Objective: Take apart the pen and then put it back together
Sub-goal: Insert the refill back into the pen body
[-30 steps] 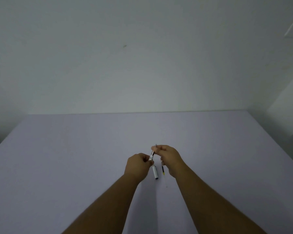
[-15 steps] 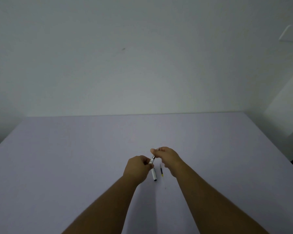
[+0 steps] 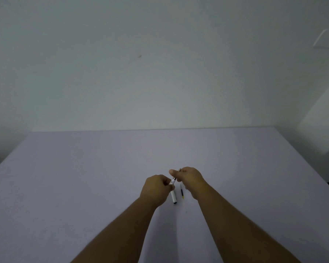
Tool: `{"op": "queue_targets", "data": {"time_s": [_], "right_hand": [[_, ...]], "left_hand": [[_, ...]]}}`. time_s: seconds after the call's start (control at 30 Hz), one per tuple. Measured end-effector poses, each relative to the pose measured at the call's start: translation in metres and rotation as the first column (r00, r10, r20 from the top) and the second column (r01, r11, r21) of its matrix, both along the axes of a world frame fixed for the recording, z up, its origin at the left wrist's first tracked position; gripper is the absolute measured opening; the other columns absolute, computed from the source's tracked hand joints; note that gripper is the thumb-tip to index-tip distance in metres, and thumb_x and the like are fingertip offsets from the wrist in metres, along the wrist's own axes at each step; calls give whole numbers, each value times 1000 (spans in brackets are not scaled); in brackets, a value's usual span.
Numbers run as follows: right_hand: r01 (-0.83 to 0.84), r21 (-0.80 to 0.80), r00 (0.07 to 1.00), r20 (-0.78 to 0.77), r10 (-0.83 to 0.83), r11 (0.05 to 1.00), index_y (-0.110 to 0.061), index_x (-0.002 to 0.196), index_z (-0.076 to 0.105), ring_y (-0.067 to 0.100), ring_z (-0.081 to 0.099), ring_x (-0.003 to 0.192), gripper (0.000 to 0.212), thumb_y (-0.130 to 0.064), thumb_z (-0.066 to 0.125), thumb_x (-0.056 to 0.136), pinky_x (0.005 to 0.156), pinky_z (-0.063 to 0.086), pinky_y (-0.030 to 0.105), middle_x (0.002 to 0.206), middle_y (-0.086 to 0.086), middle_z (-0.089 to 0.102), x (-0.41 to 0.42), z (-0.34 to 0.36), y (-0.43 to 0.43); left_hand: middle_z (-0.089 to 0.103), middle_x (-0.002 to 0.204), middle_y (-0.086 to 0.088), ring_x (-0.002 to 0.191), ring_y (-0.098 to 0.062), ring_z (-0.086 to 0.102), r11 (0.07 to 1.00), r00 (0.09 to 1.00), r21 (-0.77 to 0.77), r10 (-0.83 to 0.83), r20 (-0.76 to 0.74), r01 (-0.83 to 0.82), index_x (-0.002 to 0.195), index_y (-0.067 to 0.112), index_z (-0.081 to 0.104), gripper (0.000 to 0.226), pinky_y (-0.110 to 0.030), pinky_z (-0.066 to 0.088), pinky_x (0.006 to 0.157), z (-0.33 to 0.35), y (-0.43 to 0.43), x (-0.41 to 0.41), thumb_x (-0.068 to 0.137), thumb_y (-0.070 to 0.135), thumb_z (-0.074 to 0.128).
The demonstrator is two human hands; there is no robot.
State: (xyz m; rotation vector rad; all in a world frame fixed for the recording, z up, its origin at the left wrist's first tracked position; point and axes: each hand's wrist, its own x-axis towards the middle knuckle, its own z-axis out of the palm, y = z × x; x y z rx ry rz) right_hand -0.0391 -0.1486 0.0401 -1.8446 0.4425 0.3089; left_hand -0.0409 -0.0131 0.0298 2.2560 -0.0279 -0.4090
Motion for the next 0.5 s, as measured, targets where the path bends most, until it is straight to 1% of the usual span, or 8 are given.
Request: {"op": "queue_targets", "data": {"time_s": [0.07,0.13,0.2,0.27,0.33,0.37,0.43,0.5], "right_hand": [[2,-86,1000,-17,-3,996,-16,69,57,14,53,73,35,-49,64,80,71,42,29,74,-1,59,0,1,0],[27,21,1000,2,-27,999,-16,78,61,14,52,77,29,-45,61,83,71,43,28,85,1,62,-1,0,0],[49,149,998,29,-54,988,-19,84,65,14,52,79,13,-31,62,86,68,44,26,93,2,63,-2,1,-1],[30,104,999,35,-34,994,-18,78,65,16,52,76,13,-29,64,84,66,44,26,85,2,63,-1,2,-2],[17,-23,1000,-13,-18,1000,-13,77,61,16,51,71,28,-40,67,80,67,43,29,79,2,59,1,3,-3],[19,-39,1000,-23,-20,999,-12,79,60,16,51,72,32,-43,67,79,68,43,29,79,3,59,2,2,-2],[41,77,999,-5,-41,996,-16,78,62,15,51,75,23,-38,67,80,68,45,28,84,2,60,1,1,-3],[48,210,998,27,-55,977,-22,78,67,14,52,77,6,-23,65,83,65,45,25,88,0,63,0,1,-3]], "left_hand": [[59,66,6,52,-10,51,1000,1000,-6,-1,-4,1,87,19,69,11,-26,48,56,0,-1,-2,83,28,66],[58,65,6,52,-10,52,1000,1000,-10,11,-4,-11,86,20,69,9,-26,48,57,0,0,-1,82,27,66],[58,65,7,52,-10,52,1000,1000,-7,26,2,-26,86,19,69,9,-24,46,55,1,1,1,82,27,66],[58,66,8,54,-8,52,1000,1000,9,24,20,-24,89,18,70,12,-19,43,53,1,2,1,82,27,66],[59,68,8,57,-7,52,1000,999,20,16,34,-17,91,17,70,14,-17,41,53,0,1,0,82,28,66],[59,68,8,57,-7,53,1000,999,15,17,32,-18,92,17,70,15,-17,41,52,-1,1,-1,82,27,66],[58,66,8,53,-7,52,1000,999,0,25,21,-25,92,17,70,14,-18,41,50,0,-1,-1,82,27,66],[58,66,8,53,-8,52,999,999,2,37,17,-37,91,17,69,13,-19,42,51,1,0,1,82,27,66]]}}
